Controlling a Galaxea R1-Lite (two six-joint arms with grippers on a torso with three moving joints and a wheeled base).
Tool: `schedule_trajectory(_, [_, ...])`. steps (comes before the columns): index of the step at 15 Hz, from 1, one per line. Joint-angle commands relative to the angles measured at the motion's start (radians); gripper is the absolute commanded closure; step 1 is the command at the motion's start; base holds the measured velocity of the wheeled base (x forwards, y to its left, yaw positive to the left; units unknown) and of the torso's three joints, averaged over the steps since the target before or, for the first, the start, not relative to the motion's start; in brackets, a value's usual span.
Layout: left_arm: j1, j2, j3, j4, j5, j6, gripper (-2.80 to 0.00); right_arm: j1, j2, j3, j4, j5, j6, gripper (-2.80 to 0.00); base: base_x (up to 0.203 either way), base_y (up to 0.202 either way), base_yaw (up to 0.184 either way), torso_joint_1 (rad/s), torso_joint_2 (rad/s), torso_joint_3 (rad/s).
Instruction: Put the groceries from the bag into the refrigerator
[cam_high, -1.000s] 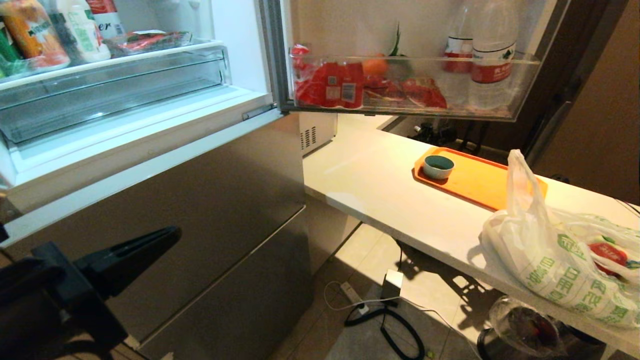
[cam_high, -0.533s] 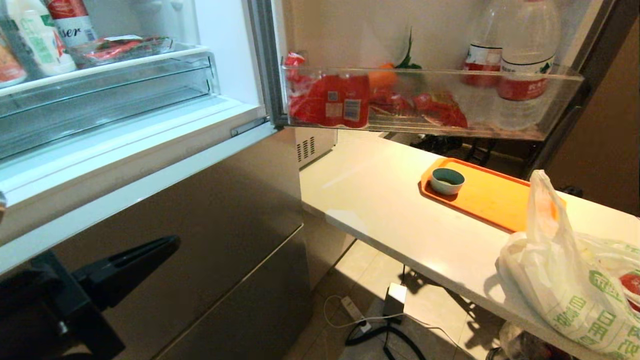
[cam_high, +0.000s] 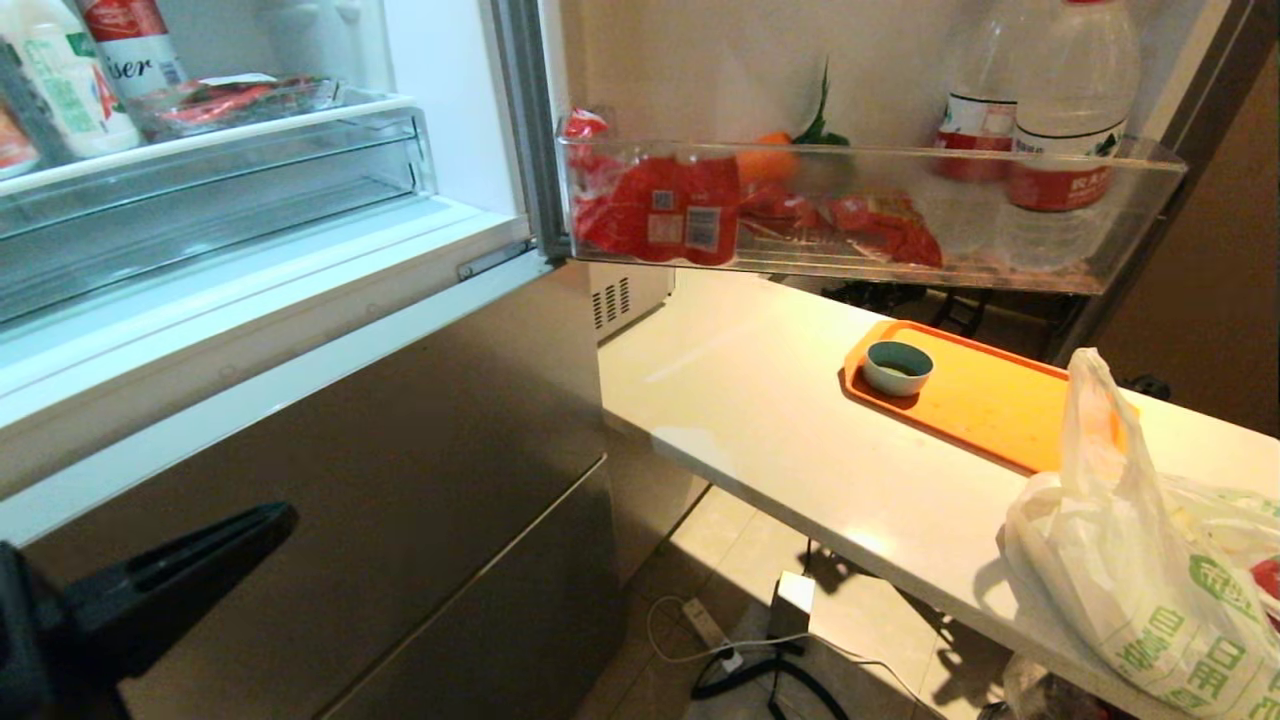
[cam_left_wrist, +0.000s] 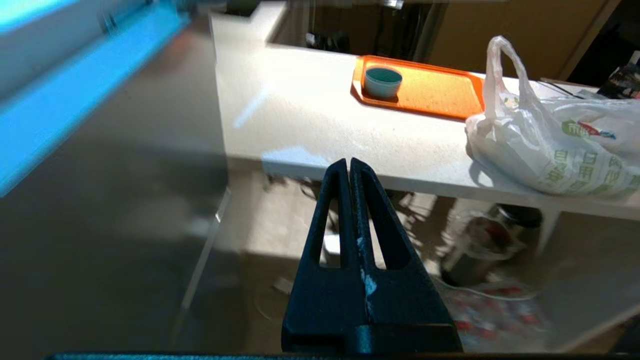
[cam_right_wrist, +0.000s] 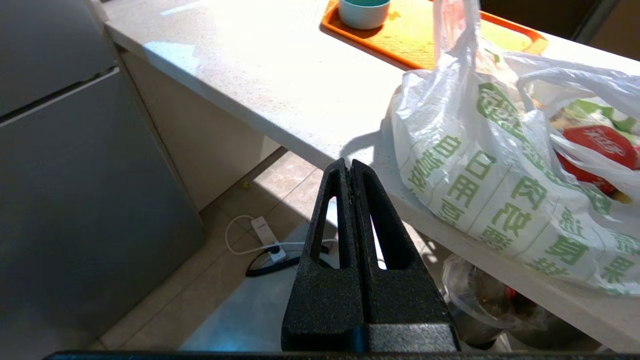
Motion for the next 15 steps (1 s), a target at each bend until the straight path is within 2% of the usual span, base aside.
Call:
schedule_trajectory(1, [0.008,-0.124,0.045,0.001,0.007,0.045,0.00,0.001,0.000,0.000,0.001,0.000,-0.002,0.00,0.000,0.000,0.000,0.000,0.00,0.000])
schedule_trajectory(2, [0.041,-0.165,0.076,0.003,0.009,0.059,0.00,0.001,0.000,0.000,0.001,0.000,-0.008,0.00,0.000,0.000,0.000,0.000,0.00,0.000])
schedule_trajectory(5, [0.255,-0.276,0.150,0.044,0.005,0.077,0.00,0.001,0.000,0.000,0.002,0.000,-0.008,0.00,0.000,0.000,0.000,0.000,0.00,0.000])
schedule_trajectory(6, [0.326,-0.332,0.170,0.088,0.002,0.081,0.00,0.001,0.000,0.000,0.001,0.000,-0.008,0.00,0.000,0.000,0.000,0.000,0.00,0.000])
schedule_trajectory(7, [0.363,-0.394,0.193,0.155,-0.001,0.085,0.00,0.001,0.000,0.000,0.001,0.000,-0.007,0.00,0.000,0.000,0.000,0.000,0.00,0.000])
schedule_trajectory(8, [0.380,-0.469,0.222,0.258,-0.004,0.101,0.00,0.001,0.000,0.000,0.001,0.000,-0.007,0.00,0.000,0.000,0.000,0.000,0.00,0.000])
schedule_trajectory(10, [0.398,-0.563,0.310,0.503,-0.010,0.179,0.00,0.001,0.000,0.000,0.001,-0.001,0.000,0.00,0.000,0.000,0.000,0.000,0.00,0.000])
schedule_trajectory(13, [0.422,-0.543,0.323,0.569,-0.019,0.181,0.00,0.001,0.000,0.000,0.002,0.000,-0.010,0.00,0.000,0.000,0.000,0.000,0.00,0.000])
schedule_trajectory(15, [0.504,-0.531,0.320,0.578,-0.019,0.180,0.00,0.001,0.000,0.000,0.001,-0.001,-0.002,0.00,0.000,0.000,0.000,0.000,0.00,0.000])
